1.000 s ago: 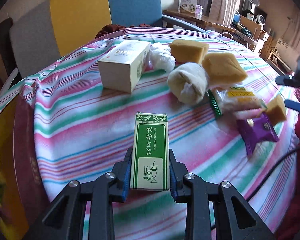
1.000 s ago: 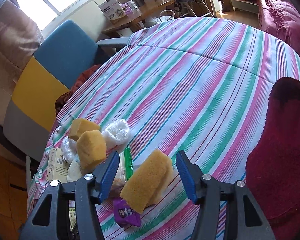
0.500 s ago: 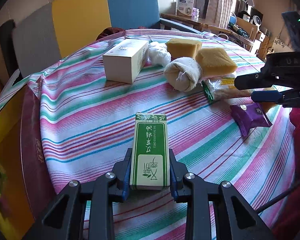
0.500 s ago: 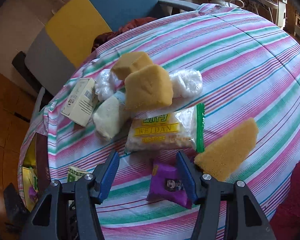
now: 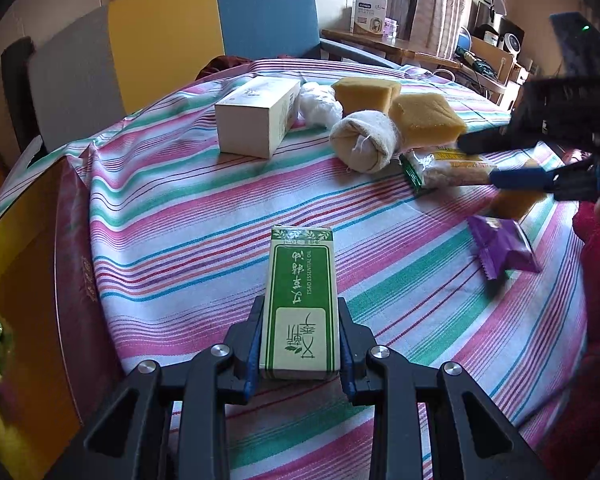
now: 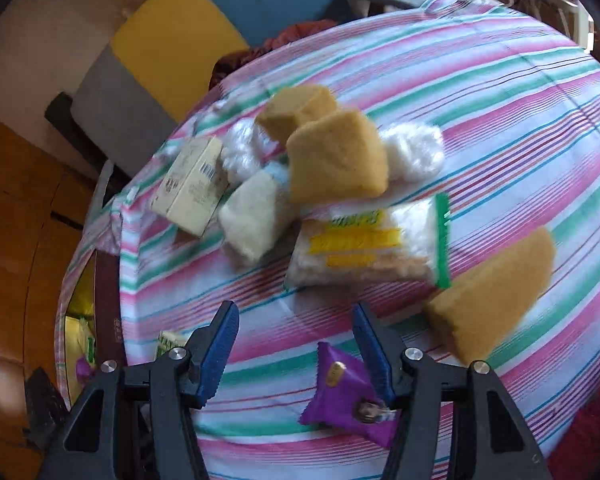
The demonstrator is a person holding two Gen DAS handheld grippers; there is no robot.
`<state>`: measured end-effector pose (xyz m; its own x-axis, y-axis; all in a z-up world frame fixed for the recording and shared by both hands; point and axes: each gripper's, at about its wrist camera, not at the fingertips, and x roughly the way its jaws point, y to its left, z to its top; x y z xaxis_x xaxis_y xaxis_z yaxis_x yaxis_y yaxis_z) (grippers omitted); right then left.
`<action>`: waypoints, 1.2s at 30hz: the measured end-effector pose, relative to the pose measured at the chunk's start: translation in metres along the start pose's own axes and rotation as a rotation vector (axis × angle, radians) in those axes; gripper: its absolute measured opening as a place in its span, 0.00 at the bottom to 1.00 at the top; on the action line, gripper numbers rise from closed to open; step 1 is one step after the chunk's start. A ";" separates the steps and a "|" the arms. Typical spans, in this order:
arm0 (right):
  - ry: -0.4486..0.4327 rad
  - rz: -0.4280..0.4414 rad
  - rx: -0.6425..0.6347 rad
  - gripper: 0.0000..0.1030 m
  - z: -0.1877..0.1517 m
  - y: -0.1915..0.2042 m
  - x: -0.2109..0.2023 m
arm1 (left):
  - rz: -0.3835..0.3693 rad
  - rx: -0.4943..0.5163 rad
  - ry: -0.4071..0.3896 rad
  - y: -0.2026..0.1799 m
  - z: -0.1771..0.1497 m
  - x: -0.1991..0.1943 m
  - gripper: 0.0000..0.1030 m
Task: Organize objects
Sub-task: 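Grasp a yellow sponge cake with the right tool, then lower the green box into the gold tray and open the left tool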
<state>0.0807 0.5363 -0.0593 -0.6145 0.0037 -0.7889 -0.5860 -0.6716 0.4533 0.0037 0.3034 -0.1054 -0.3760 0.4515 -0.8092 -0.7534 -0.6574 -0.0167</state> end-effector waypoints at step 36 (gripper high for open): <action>-0.014 -0.374 0.141 0.38 0.012 -0.035 0.019 | 0.022 0.028 -0.022 -0.001 -0.005 -0.007 0.30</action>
<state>0.0829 0.5683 -0.0854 -0.3515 0.2394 -0.9050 -0.8367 -0.5141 0.1890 0.0098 0.2979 -0.1025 -0.4040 0.4507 -0.7960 -0.7595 -0.6503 0.0174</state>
